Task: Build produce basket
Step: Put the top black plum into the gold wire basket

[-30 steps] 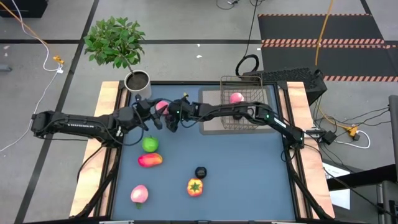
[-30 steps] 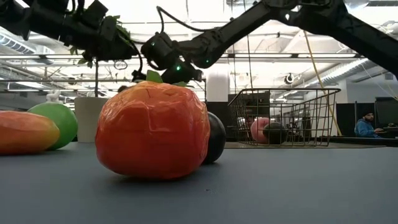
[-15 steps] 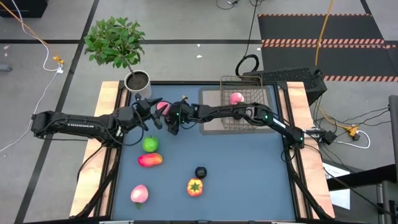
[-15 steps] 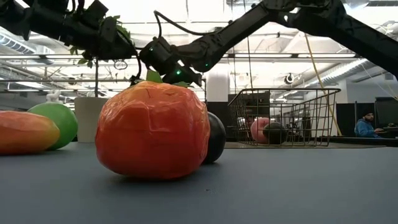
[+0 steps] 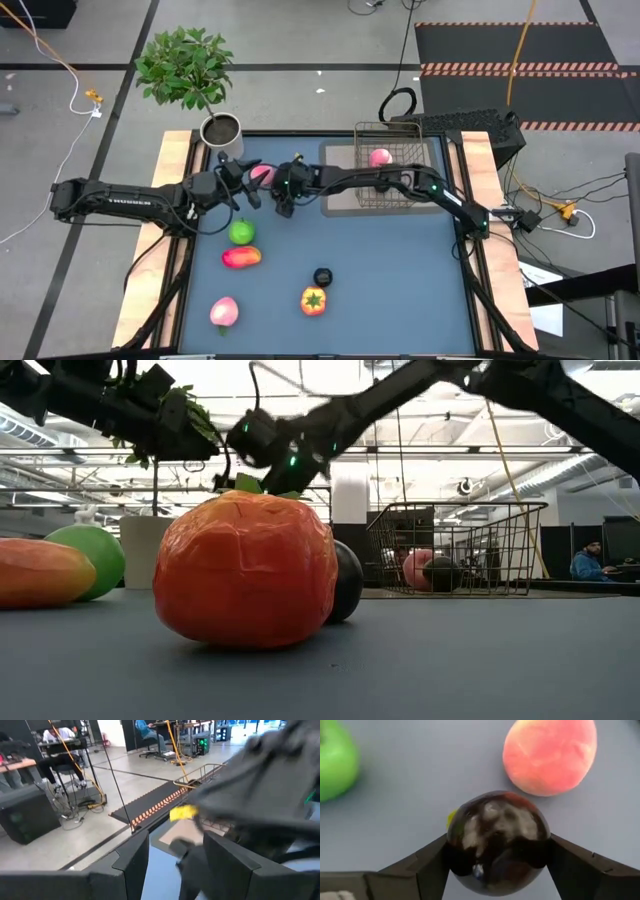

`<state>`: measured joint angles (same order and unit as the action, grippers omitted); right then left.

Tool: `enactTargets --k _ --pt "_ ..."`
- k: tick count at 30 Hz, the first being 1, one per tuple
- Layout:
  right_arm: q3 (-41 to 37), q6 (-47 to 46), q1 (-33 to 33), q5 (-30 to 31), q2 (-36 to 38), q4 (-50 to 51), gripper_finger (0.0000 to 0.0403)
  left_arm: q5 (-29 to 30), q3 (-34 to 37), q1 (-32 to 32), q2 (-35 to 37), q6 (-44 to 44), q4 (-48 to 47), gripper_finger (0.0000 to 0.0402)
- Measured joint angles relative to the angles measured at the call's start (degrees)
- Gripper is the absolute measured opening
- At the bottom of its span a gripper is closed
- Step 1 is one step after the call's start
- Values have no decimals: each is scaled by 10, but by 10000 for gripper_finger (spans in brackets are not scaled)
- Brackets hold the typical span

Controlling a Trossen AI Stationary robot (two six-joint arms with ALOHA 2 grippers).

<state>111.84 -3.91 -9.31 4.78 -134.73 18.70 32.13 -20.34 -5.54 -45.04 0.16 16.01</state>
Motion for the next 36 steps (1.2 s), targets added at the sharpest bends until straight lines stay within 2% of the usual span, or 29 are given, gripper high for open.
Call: enactTargets --k 4,7,11,15,17,19,22,27,32,36 --pt "-2 35 11 30 72 88 278 -6 0 0 0 3 0 191" --pt "-35 49 21 76 145 125 277 -9 0 4 0 11 -12 191" --pt "-132 48 23 147 260 128 279 -11 0 11 0 26 -28 191" --pt "-252 21 0 278 389 125 279 -12 0 18 0 40 -39 191" --pt "-317 -1 -19 323 450 131 279 -12 0 21 0 49 -39 191" --pt "-383 -35 -47 325 504 133 279 -12 0 24 -1 55 -37 191" --pt "-483 -97 -99 285 563 129 279 -12 0 25 -3 61 -29 191" --pt "-617 -125 -173 267 601 95 279 -11 0 25 -22 65 -4 191" --pt "-659 -59 -232 267 601 39 279 -11 0 25 -61 61 57 191" --pt "-658 -30 -246 265 599 32 279 -11 0 25 -98 33 104 191"
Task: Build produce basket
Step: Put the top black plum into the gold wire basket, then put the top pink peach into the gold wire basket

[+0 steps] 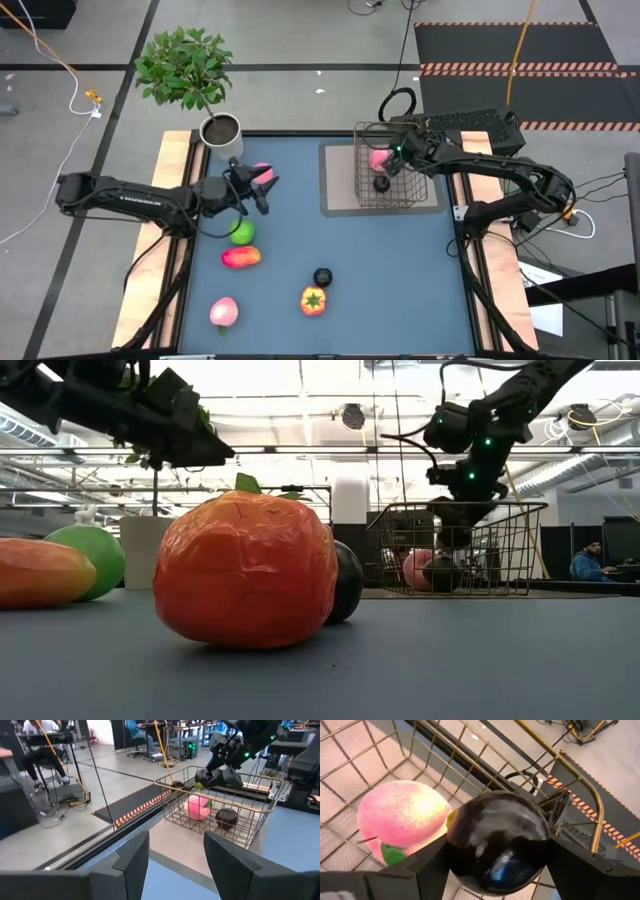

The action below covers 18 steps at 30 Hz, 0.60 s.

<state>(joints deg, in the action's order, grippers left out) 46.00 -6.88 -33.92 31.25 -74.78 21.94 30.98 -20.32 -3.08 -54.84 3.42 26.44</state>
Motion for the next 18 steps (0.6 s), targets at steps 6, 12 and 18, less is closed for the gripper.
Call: enactTargets --k 6,12,18 --pt "0 21 -2 -41 0 -9 310 0 0 -2 -40 -31 24 191" --pt "0 5 -3 -57 0 -8 366 0 0 -2 -44 -36 28 191" --pt "3 2 4 -72 3 -20 384 0 0 -2 -43 -46 35 191"
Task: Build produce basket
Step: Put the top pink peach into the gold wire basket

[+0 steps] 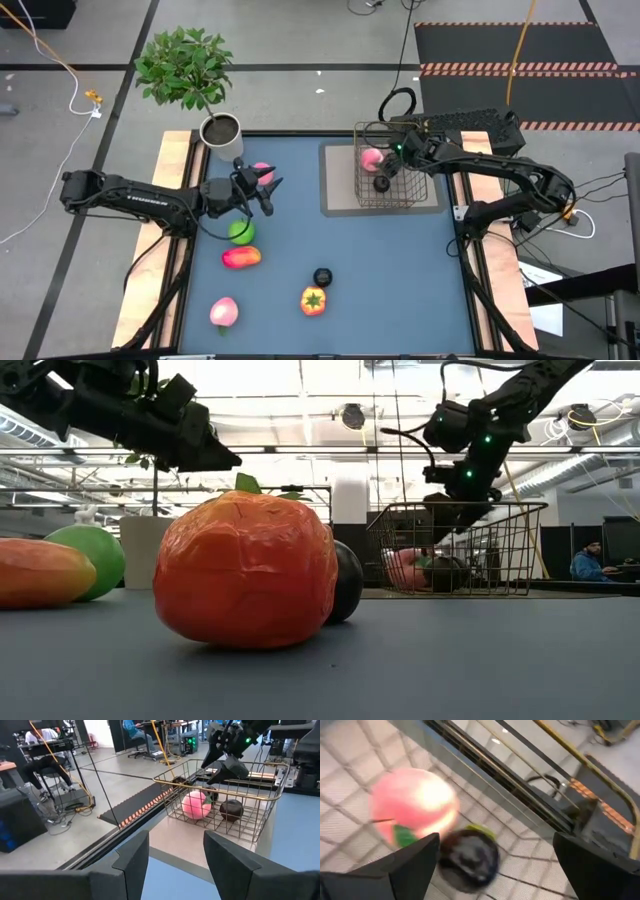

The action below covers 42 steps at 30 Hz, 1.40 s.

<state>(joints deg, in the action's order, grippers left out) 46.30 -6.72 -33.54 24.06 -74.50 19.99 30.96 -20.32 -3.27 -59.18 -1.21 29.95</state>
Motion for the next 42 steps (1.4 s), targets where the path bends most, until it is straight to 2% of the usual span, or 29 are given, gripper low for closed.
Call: enactTargets --k 5,9,11,14,17,19,22,27,31,37,42 --pt "28 -14 35 -54 21 -69 384 0 0 0 12 -4 -22 191" --pt "43 3 79 -63 31 -230 384 0 -3 0 56 -12 -67 191" --pt "63 27 103 -63 13 -279 384 0 -13 0 91 -5 -108 191" --pt "122 26 132 -63 -52 -277 384 0 -26 0 137 15 -155 191" --pt "203 -11 164 -66 -154 -271 384 0 -27 0 167 23 -164 191" --pt "269 -27 188 -81 -232 -280 384 0 -27 0 177 24 -169 191" --pt "387 12 215 -94 -347 -270 384 0 -27 1 181 25 -170 191" --pt "595 -9 215 -90 -497 -193 384 1 -27 5 181 18 -188 191" --pt "720 -37 208 -115 -589 -141 384 59 -27 3 181 -6 -208 190" --pt "784 -77 202 -111 -666 -146 384 68 -27 4 180 -3 -244 191" --pt "798 -123 191 -163 -700 -141 384 71 -27 6 182 -4 -225 191"
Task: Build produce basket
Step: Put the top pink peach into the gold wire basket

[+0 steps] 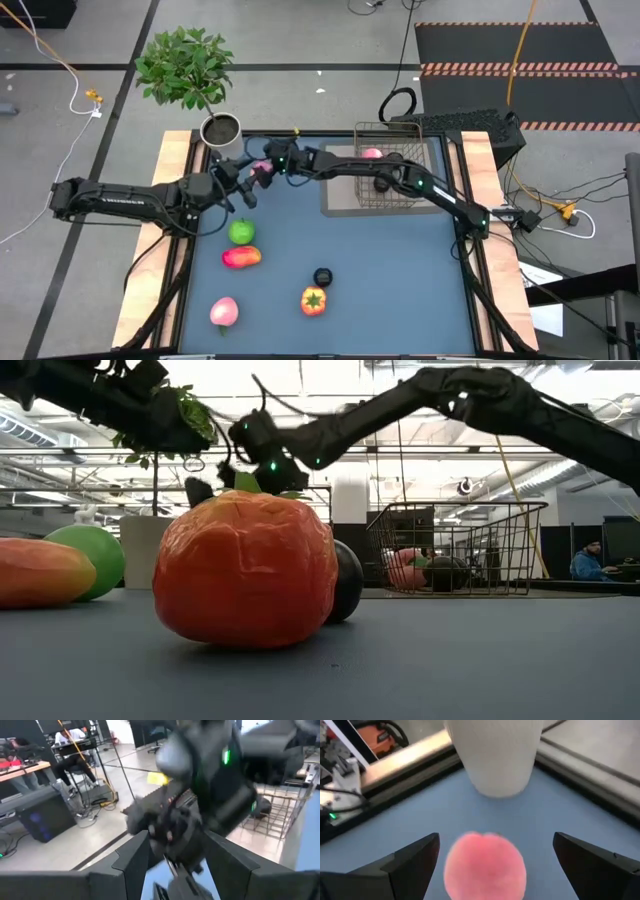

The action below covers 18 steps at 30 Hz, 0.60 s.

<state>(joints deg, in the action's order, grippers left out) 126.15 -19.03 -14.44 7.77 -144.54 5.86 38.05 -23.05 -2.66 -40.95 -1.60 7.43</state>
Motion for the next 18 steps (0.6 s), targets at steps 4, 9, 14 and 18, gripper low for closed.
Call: enactTargets --k 4,9,14,18 --pt "0 2 -3 10 -8 1 384 1 0 1 1 -10 25 191" --pt "0 -9 -10 -27 -15 5 384 3 0 1 2 -29 51 191" --pt "0 14 -4 -20 -14 4 384 4 0 1 1 -40 65 191" --pt "0 12 -4 -37 -17 29 384 4 0 1 1 -45 73 191"
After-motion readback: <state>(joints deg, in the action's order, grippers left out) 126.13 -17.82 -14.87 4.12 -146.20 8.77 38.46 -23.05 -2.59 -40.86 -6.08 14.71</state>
